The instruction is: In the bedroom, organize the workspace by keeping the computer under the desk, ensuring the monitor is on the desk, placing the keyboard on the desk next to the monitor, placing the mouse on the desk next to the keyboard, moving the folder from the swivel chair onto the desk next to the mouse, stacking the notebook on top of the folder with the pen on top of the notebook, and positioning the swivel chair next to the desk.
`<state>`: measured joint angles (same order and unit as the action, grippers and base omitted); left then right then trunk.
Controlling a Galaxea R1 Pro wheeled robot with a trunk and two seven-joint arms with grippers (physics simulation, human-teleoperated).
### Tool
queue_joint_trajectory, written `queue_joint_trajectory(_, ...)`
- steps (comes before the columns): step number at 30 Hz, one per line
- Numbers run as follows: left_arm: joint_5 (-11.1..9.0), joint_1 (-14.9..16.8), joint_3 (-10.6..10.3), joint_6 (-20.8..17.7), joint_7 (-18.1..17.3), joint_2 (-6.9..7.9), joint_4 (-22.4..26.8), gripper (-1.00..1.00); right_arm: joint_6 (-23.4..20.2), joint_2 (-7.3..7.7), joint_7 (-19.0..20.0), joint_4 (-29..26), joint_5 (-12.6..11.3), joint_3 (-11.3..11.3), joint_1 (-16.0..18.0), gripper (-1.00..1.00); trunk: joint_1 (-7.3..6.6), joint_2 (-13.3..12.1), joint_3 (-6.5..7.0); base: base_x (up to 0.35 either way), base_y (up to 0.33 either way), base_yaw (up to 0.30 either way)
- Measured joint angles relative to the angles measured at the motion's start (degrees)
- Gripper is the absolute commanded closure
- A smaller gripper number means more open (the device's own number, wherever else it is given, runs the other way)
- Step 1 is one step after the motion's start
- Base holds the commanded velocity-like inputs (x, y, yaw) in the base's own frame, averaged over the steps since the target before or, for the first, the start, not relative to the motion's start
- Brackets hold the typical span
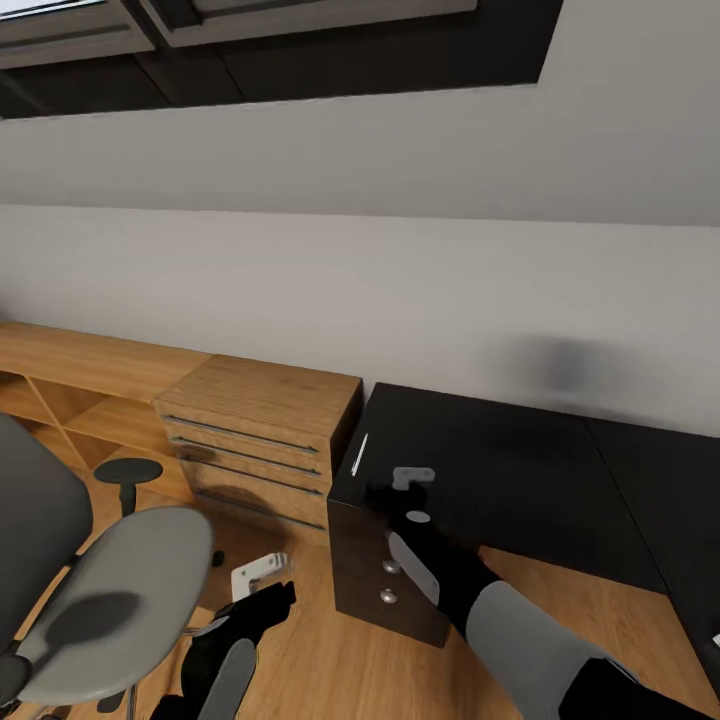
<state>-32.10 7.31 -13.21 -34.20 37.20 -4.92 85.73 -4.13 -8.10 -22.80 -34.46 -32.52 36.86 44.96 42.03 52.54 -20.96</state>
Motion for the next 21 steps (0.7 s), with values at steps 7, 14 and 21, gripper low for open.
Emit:
queue_joint_trajectory(7,0.05,0.41,2.14,-0.34,-0.09,2.79,-0.73,-1.0,-1.03,-0.07,0.73,1.62,-0.09,-1.18,0.59,-1.0,0.0,0.0,0.0,0.0,0.0,0.0)
queue_joint_trajectory(14,-0.12,0.46,2.25,-0.33,-0.17,4.97,-0.89,-1.0,1.3,0.04,0.99,2.72,-0.1,-1.34,0.52,-1.0,-0.02,0.0,0.0,0.086,0.0,0.0)
queue_joint_trajectory(21,-0.3,0.47,2.12,-0.4,-0.13,5.05,-1.12,-1.0,2.07,-0.02,1.09,2.94,0.18,-1.32,0.43,-1.0,-0.03,0.01,0.0,0.305,0.0,0.0)
